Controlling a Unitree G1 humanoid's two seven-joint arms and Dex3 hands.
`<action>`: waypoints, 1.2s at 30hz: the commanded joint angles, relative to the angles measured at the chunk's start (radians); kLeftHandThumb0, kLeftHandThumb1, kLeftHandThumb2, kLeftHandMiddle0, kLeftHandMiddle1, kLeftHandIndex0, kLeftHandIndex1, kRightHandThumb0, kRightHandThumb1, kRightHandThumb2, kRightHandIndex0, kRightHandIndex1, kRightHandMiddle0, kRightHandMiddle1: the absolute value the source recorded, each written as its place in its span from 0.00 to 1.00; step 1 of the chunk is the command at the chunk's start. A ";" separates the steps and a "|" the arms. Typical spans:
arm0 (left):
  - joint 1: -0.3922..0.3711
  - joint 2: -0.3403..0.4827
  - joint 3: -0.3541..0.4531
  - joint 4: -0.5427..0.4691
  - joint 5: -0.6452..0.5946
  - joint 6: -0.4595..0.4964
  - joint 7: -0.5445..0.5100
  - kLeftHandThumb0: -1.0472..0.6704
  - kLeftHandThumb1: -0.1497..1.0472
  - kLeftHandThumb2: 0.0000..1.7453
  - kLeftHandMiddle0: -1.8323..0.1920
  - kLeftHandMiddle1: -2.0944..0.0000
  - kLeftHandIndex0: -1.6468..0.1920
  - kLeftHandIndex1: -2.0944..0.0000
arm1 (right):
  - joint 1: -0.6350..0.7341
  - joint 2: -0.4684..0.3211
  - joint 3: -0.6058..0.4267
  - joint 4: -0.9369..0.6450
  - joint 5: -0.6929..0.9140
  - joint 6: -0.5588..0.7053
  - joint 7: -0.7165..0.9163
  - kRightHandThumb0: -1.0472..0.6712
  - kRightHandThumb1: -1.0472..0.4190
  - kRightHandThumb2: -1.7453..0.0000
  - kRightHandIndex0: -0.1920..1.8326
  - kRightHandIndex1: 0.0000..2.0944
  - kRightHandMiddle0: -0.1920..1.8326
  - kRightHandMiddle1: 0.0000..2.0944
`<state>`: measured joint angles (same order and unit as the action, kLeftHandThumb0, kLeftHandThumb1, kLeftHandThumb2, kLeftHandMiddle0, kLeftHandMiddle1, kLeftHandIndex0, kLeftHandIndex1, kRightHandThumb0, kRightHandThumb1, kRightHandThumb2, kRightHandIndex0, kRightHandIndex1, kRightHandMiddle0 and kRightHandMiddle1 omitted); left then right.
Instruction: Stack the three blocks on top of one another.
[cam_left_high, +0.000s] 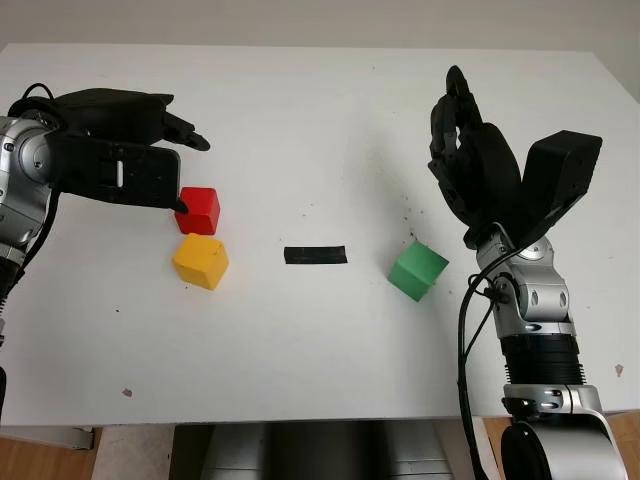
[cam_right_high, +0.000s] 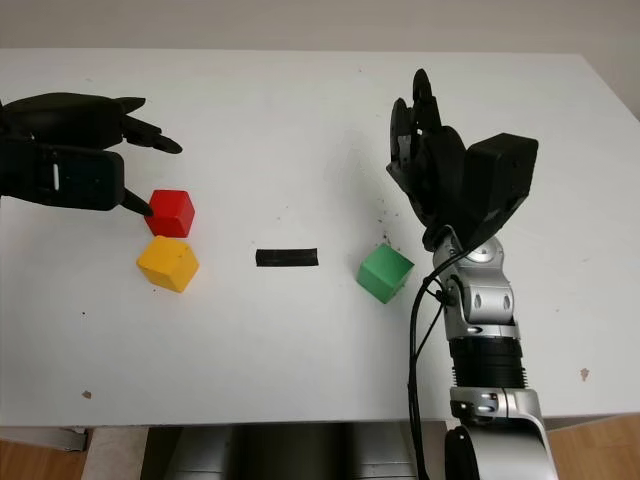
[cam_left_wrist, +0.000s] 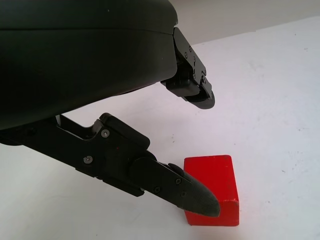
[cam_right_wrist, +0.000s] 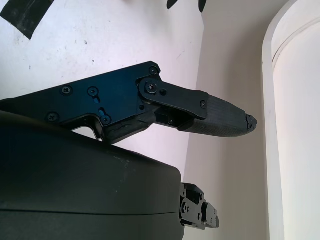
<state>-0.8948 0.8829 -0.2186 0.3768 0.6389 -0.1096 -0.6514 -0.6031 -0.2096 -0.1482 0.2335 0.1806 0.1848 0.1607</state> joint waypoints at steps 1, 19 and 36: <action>0.015 0.014 -0.006 -0.011 -0.006 -0.013 -0.008 0.21 0.85 0.03 0.95 0.97 0.67 0.93 | 0.007 0.002 -0.005 -0.022 0.003 0.002 -0.003 0.18 0.00 0.61 0.00 0.00 0.00 0.00; 0.023 0.007 -0.008 -0.050 -0.012 0.049 -0.109 0.19 0.85 0.03 0.96 0.98 0.68 0.93 | 0.014 0.000 -0.003 -0.030 0.004 0.004 0.001 0.19 0.00 0.59 0.00 0.00 0.00 0.00; 0.132 -0.015 -0.051 -0.052 0.093 -0.025 0.108 0.19 0.88 0.03 0.93 0.97 0.66 0.93 | 0.023 0.000 -0.002 -0.038 0.001 0.010 -0.004 0.19 0.00 0.59 0.00 0.00 0.00 0.00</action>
<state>-0.7888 0.8787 -0.2540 0.3199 0.7283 -0.1253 -0.5529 -0.5901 -0.2095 -0.1478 0.2150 0.1817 0.1918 0.1587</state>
